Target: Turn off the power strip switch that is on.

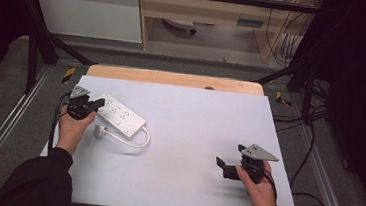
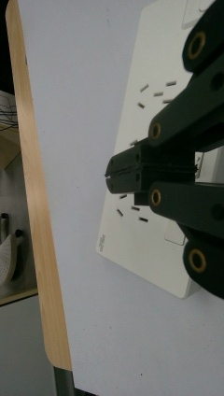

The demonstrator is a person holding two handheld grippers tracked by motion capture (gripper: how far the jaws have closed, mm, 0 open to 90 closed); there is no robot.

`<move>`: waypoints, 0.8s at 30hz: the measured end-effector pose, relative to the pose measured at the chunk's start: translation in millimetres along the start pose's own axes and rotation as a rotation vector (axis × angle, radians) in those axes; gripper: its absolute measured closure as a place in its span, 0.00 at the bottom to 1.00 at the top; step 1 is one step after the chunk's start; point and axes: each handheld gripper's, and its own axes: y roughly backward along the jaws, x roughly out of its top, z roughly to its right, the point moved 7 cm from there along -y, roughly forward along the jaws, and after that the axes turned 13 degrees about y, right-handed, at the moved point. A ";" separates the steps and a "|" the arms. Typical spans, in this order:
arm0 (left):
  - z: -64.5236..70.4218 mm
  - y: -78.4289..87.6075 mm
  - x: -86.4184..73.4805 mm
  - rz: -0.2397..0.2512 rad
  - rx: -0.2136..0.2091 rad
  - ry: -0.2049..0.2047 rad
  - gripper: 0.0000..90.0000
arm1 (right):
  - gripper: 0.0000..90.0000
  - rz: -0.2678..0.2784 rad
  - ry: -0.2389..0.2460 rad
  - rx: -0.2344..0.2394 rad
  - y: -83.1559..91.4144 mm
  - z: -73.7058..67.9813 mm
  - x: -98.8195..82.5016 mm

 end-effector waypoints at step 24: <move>-5.7 0.4 -14.0 -0.035 0.024 0.001 1.00 | 0.04 0.003 -0.018 -0.012 1.7 2.8 -1.2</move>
